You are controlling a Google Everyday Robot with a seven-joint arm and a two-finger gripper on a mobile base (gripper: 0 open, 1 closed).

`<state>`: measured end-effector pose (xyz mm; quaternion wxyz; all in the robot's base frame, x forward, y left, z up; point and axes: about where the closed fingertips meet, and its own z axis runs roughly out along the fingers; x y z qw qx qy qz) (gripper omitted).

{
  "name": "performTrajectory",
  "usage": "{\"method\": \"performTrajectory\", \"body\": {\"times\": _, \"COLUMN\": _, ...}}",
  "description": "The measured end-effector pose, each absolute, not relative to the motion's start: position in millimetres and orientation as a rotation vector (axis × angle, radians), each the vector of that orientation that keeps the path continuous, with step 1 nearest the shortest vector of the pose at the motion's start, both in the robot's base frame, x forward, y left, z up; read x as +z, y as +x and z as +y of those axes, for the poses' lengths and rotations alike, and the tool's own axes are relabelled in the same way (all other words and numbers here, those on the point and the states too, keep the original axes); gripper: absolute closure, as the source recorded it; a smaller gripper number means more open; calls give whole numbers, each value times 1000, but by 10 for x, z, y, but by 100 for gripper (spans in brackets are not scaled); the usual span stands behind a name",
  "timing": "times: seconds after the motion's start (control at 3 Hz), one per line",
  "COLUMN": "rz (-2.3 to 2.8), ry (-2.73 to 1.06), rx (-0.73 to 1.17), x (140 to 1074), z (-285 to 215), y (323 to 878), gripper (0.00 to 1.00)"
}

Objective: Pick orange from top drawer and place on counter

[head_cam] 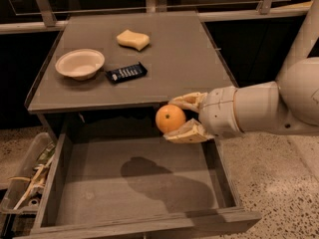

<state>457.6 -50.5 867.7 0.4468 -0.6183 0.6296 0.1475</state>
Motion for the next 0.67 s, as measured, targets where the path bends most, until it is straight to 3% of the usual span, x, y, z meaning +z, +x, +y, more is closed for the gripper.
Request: {"method": "performTrajectory", "body": {"times": 0.67, "rz": 1562, "ry": -1486, "rx": 345, "x": 8738, "z": -577, "y": 4759, "gripper": 100}}
